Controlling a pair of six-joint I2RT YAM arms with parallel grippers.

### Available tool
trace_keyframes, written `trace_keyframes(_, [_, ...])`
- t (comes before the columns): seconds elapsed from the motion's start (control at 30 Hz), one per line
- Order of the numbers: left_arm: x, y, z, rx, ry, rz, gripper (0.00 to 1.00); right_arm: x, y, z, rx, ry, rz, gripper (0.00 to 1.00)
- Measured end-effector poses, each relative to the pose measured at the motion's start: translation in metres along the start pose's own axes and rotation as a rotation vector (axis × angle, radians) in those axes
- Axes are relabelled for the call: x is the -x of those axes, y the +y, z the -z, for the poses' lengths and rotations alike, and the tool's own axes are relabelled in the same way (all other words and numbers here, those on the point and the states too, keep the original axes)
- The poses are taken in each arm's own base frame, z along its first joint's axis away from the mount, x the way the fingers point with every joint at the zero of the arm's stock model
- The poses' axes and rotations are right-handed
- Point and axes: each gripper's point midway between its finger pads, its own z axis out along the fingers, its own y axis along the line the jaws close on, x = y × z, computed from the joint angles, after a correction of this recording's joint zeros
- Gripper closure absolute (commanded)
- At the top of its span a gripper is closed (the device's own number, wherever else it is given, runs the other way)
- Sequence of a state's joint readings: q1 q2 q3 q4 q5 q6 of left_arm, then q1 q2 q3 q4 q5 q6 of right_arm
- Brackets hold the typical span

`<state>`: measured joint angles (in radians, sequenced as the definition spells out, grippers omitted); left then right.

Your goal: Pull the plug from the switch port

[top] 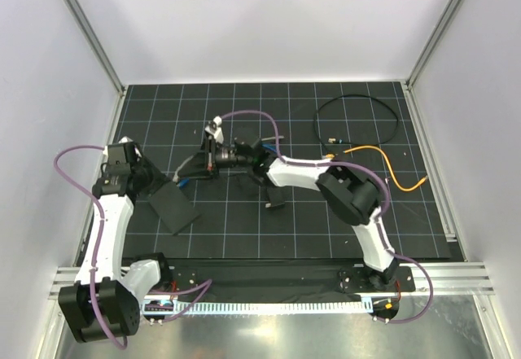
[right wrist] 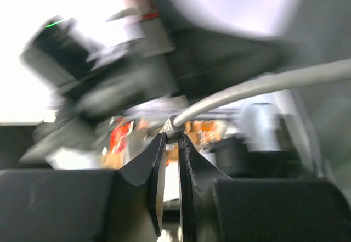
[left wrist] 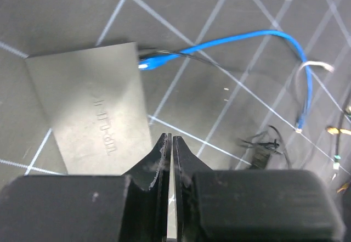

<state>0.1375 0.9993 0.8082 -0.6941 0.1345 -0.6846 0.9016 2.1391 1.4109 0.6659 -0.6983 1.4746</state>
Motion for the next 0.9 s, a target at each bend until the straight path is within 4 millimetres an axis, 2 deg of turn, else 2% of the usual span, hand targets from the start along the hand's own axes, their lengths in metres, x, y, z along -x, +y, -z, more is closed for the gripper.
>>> trace_keyframes(0.07, [0.004,-0.008,0.007,-0.035,-0.013,-0.019,0.91,-0.011,0.053,0.01,0.109,0.039,0.047,0.99])
trace_keyframes(0.17, [0.005,-0.012,0.012,-0.055,-0.019,-0.035,0.9,-0.025,0.118,0.027,0.251,0.078,0.107,0.99])
trace_keyframes(0.27, [0.0,-0.01,0.012,-0.054,0.004,-0.047,0.9,-0.04,0.169,0.046,0.369,0.112,0.157,0.99])
trace_keyframes(0.43, [-0.004,-0.011,0.012,-0.066,0.029,-0.065,0.88,-0.054,0.212,0.064,0.452,0.145,0.19,0.99])
trace_keyframes(0.67, [-0.004,-0.015,0.017,-0.092,0.019,-0.084,0.86,-0.063,0.27,0.076,0.511,0.167,0.307,0.99])
trace_keyframes(0.8, [-0.003,-0.018,0.023,-0.112,-0.001,-0.098,0.85,-0.06,0.297,0.09,0.411,0.078,0.469,0.99])
trace_keyframes(0.9, [-0.002,-0.02,0.027,-0.125,-0.019,-0.104,0.83,-0.044,0.318,0.114,0.27,-0.074,0.59,0.99])
